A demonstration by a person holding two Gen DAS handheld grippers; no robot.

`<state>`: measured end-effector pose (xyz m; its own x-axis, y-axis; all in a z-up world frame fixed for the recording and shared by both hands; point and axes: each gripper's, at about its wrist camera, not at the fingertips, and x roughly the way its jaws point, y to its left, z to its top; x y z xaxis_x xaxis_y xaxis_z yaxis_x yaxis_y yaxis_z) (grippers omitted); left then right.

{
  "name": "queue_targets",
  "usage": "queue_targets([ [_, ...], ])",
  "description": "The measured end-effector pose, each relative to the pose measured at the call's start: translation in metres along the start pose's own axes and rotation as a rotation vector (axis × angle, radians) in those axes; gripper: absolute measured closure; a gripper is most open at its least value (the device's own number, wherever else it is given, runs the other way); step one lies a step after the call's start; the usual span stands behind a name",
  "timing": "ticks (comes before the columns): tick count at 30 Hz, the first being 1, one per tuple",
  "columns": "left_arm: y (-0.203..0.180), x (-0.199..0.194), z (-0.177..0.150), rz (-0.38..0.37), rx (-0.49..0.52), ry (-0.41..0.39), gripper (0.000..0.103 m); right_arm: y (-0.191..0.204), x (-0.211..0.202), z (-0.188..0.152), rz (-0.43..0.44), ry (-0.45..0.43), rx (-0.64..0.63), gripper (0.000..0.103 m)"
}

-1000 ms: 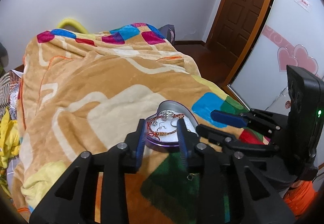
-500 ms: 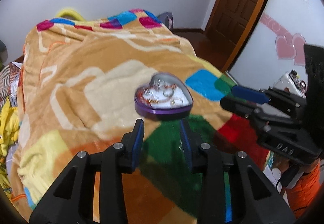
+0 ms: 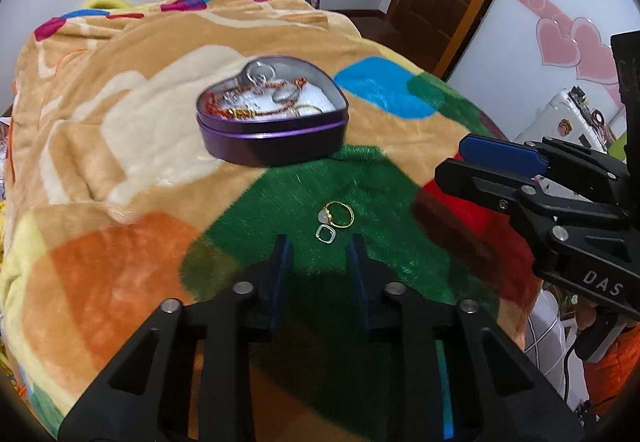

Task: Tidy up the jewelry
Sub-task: 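Grasp a small square silver earring with the left gripper while the right grasps a gold ring, then lower both held pieces into the heart tin and open both grippers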

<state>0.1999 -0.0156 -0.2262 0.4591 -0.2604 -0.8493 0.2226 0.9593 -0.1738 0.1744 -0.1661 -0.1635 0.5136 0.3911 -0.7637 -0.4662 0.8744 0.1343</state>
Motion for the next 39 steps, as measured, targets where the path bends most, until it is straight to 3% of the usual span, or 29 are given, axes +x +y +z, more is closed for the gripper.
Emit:
queue_targets([
  [3,-0.001,0.007,0.0,-0.007,-0.005,0.003,0.083,-0.002,0.002,-0.004,0.008,0.011,0.008,0.069],
  [7,-0.002,0.01,-0.001,-0.001,0.006,-0.005,0.094,-0.003,0.006,-0.005,0.024,0.022,0.018,0.069],
  [20,0.024,-0.026,-0.005,0.038,-0.042,-0.093,0.094,0.028,0.038,-0.003,0.097,0.071,-0.043,0.069],
  [29,0.038,-0.033,-0.004,0.042,-0.079,-0.113,0.094,0.036,0.053,-0.005,0.089,0.071,-0.088,0.069],
  [33,0.035,-0.037,-0.002,0.043,-0.076,-0.127,0.094,0.034,0.051,-0.005,0.101,0.069,-0.087,0.084],
  [39,0.032,-0.046,0.004,0.045,-0.065,-0.154,0.094,0.034,0.042,0.0,0.099,0.038,-0.071,0.084],
])
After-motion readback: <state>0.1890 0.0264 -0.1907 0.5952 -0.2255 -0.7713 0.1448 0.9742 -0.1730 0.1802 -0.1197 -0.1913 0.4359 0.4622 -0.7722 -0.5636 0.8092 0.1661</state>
